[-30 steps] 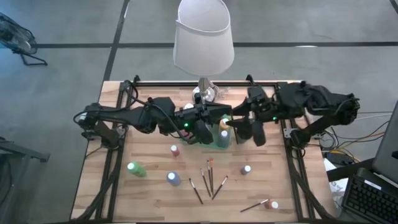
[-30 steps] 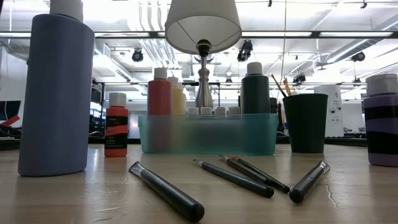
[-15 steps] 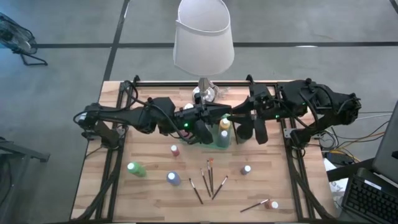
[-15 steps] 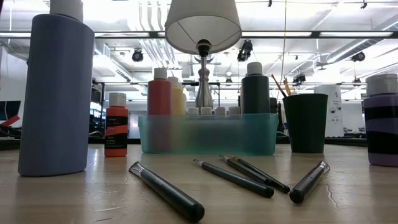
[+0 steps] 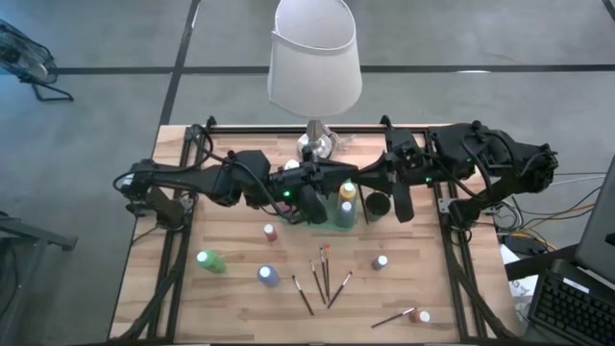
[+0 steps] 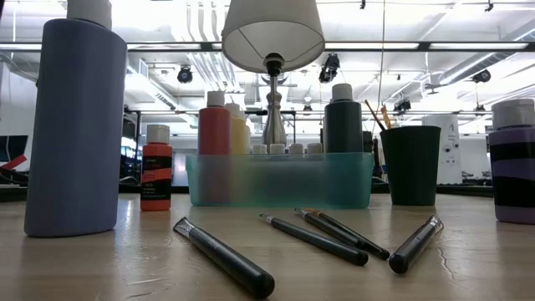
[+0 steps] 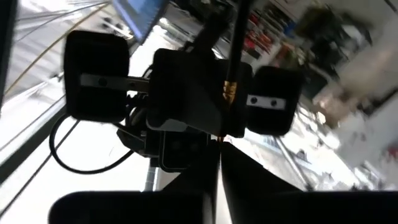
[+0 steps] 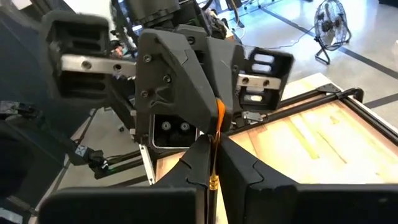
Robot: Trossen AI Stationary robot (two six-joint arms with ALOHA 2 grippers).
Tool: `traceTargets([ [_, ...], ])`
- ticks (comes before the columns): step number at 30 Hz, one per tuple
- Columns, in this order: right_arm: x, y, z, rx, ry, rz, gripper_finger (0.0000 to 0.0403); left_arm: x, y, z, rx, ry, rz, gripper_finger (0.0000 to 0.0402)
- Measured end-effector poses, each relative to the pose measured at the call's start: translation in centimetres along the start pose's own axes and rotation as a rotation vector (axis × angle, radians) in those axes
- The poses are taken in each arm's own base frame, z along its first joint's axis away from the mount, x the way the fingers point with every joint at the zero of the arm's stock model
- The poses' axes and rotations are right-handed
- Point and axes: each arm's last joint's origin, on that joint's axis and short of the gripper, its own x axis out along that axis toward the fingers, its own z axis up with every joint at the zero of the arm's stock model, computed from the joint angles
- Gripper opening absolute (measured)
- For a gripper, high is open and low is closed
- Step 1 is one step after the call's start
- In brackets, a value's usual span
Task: Pick & Place Paint Supplies
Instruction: Put the orange paint brush into the black cup
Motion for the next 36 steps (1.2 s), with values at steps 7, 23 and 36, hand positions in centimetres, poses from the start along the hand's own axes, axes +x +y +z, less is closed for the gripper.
traceTargets([
  [7,-0.6,0.0,0.1,0.005,-0.007,0.009,0.0013,-0.3,0.1,-0.6,-0.255,-0.005,0.026,0.0084],
  [23,-2.9,-0.6,0.0,-0.023,0.015,-0.034,0.0013,-5.8,-4.5,-8.7,-1.997,0.093,-0.16,0.0122],
  [36,-3.4,-0.9,0.0,-0.082,0.001,-0.096,0.0013,-5.6,-5.5,-7.5,-2.469,-0.393,-0.395,0.0122],
])
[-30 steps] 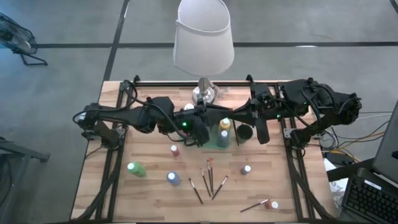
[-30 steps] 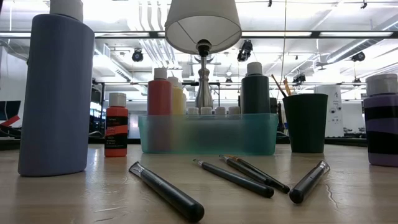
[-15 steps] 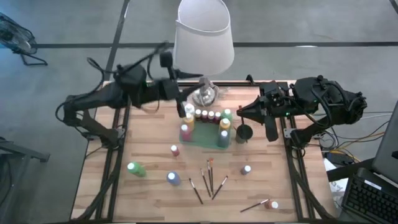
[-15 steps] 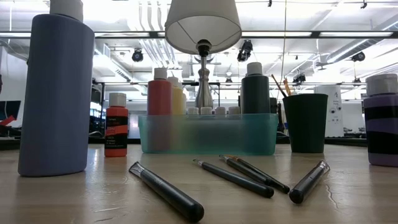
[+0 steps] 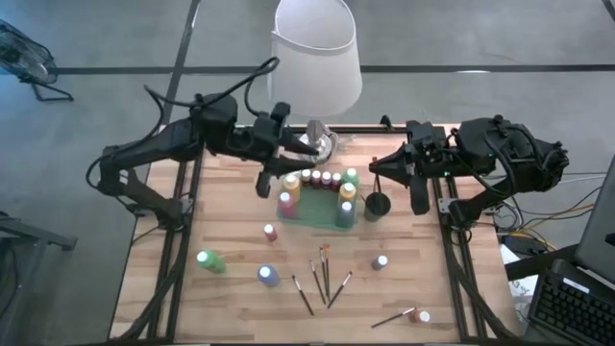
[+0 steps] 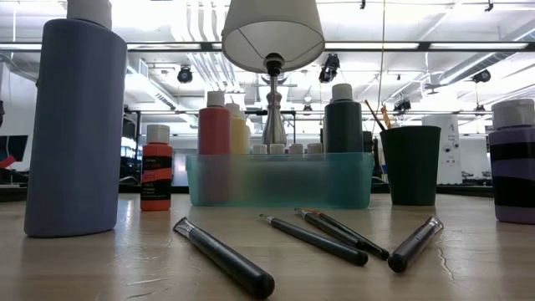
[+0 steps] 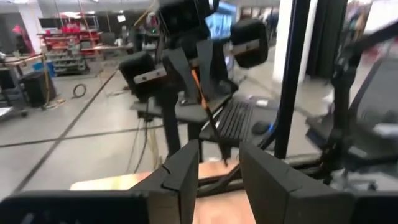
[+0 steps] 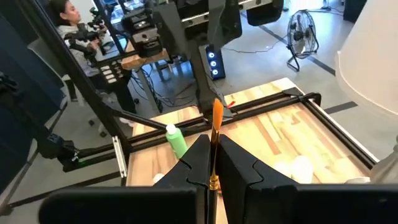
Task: Pick & Place Paint Supplies
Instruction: Put the orange paint brush into the black cup
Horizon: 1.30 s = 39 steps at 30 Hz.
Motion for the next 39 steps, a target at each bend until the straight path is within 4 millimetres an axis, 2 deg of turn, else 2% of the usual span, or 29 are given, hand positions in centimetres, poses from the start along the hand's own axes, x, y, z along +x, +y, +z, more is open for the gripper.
traceTargets([
  [3,0.0,0.0,0.0,-0.005,-0.005,-0.014,0.0013,-0.3,-0.1,0.2,-0.024,-0.083,-0.01,0.0122],
  [8,0.0,-0.1,-0.1,-0.013,0.008,-0.028,0.0013,-2.0,-0.5,0.4,-0.036,-0.297,-0.015,0.0122],
  [15,0.1,-0.2,-0.1,-0.046,0.001,-0.049,0.0013,-4.6,-1.0,-1.7,-0.033,-0.397,0.106,0.0122],
  [21,0.0,-0.3,-0.1,-0.071,-0.018,-0.101,0.0013,-9.2,-1.8,-1.6,0.048,-0.464,0.285,0.0122],
  [25,0.1,-0.5,0.0,-0.11,-0.041,-0.176,0.0013,-11.2,-2.2,-2.2,0.107,-0.47,0.328,0.0122],
  [32,0.5,-0.9,-0.3,-0.153,-0.061,-0.304,0.0013,-12.1,-2.6,-3.8,0.124,-0.443,0.331,0.0122],
  [39,2.2,-1.3,-2.3,-0.199,-0.035,-0.345,0.0013,-11.4,-2.5,-5.5,0.117,-0.39,0.327,0.0122],
])
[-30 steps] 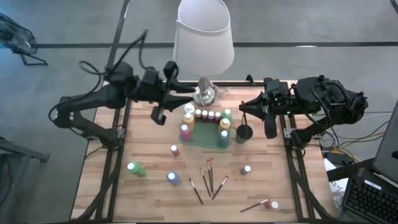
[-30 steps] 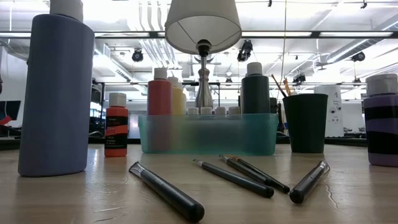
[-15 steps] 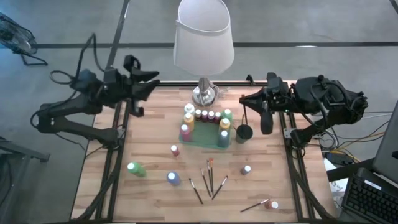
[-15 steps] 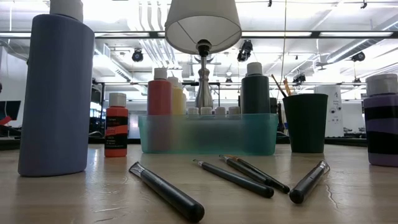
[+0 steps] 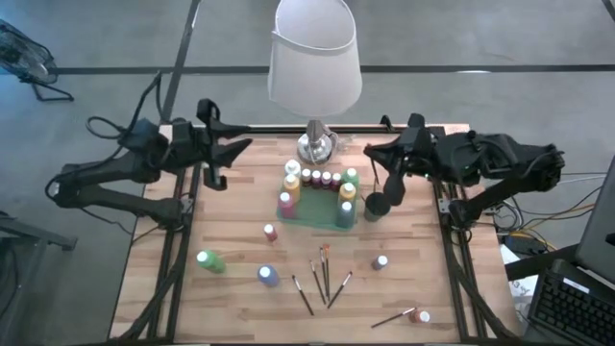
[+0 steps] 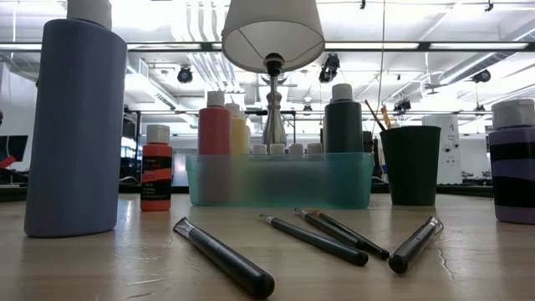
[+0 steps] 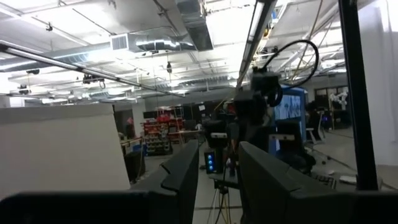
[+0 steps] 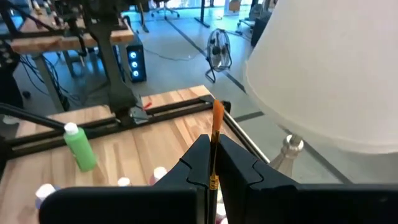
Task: Pick & Place Paint Supplies
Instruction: Put the orange paint brush into the black cup
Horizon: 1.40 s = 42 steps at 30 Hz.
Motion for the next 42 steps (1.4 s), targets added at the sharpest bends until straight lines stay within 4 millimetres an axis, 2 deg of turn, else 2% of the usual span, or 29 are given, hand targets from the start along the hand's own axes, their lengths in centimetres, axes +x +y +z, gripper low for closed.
traceTargets([
  [10,0.3,-1.1,-4.9,0.049,-0.033,-0.028,0.0013,0.5,-0.1,-0.7,0.0,0.023,-0.003,0.0122],
  [17,0.4,-2.1,-9.1,-0.06,-0.106,-0.02,0.0013,0.5,-0.1,-0.7,-0.001,0.023,-0.004,0.0122],
  [21,0.5,-2.7,-11.5,0.017,-0.113,-0.019,0.0013,0.6,-0.1,-0.8,0.0,0.025,-0.004,0.0122],
  [29,1.0,-3.0,-14.8,0.009,-0.227,-0.013,0.0013,0.9,-0.2,-1.1,0.0,0.04,-0.006,0.0122],
  [42,2.4,-3.5,-20.9,0.021,-0.254,-0.075,0.0013,1.4,-0.3,-1.9,0.001,0.076,-0.011,0.0122],
])
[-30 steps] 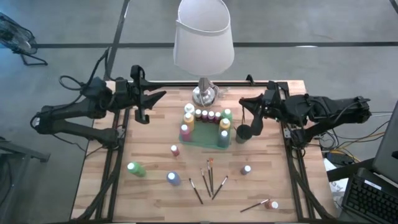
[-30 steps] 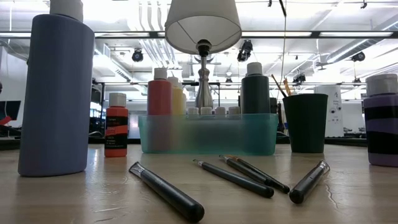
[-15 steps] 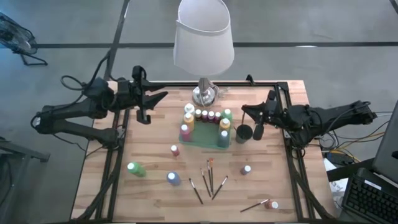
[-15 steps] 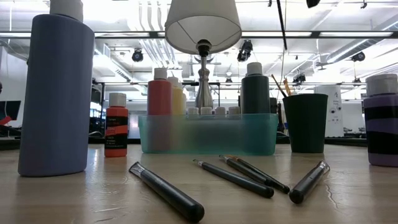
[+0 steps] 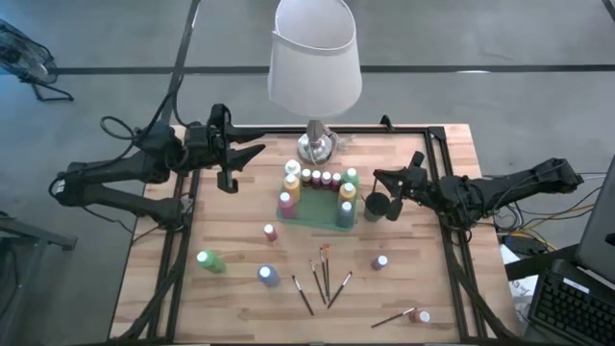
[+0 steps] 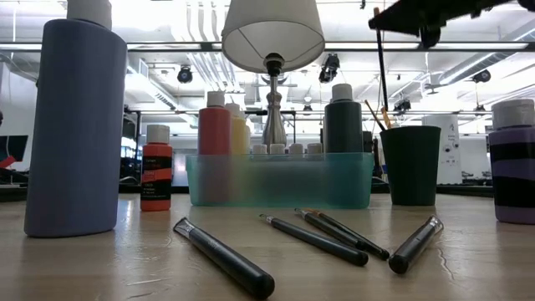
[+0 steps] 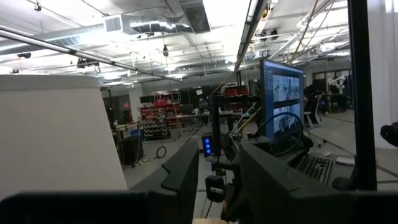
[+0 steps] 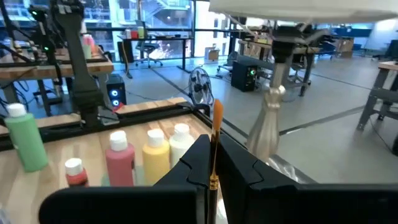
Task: Pick & Place Paint Supplies
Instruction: Put the orange paint brush into the black cup
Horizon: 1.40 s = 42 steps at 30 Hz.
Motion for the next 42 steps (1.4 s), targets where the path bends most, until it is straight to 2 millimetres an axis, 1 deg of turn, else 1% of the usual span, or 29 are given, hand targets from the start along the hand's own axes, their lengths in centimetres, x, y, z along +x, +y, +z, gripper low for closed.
traceTargets([
  [4,-0.2,-0.2,-1.3,0.007,-0.006,0.0,0.0013,0.1,0.0,-0.2,0.0,0.009,-0.002,0.0122],
  [14,-0.5,-0.4,-4.0,0.056,0.047,0.029,0.0013,0.1,0.0,-0.2,0.0,0.011,-0.002,0.0122],
  [18,-0.7,-0.3,-5.4,0.067,0.08,0.049,0.0013,0.1,0.0,-0.2,0.001,0.011,-0.002,0.0122],
  [23,-1.1,-0.2,-7.1,0.058,0.119,0.064,0.0013,0.1,0.0,-0.2,0.001,0.011,-0.002,0.0122],
  [31,-1.4,-0.7,-9.8,0.031,0.146,0.058,0.0013,0.1,0.0,-0.2,0.001,0.011,-0.002,0.0122],
  [36,-1.7,-1.0,-11.0,0.051,0.121,0.06,0.0013,0.1,0.0,-0.2,0.001,0.011,-0.002,0.0122],
  [42,-1.9,-1.3,-12.2,0.038,0.141,0.057,0.0013,0.1,0.0,-0.2,0.001,0.011,-0.002,0.0122],
])
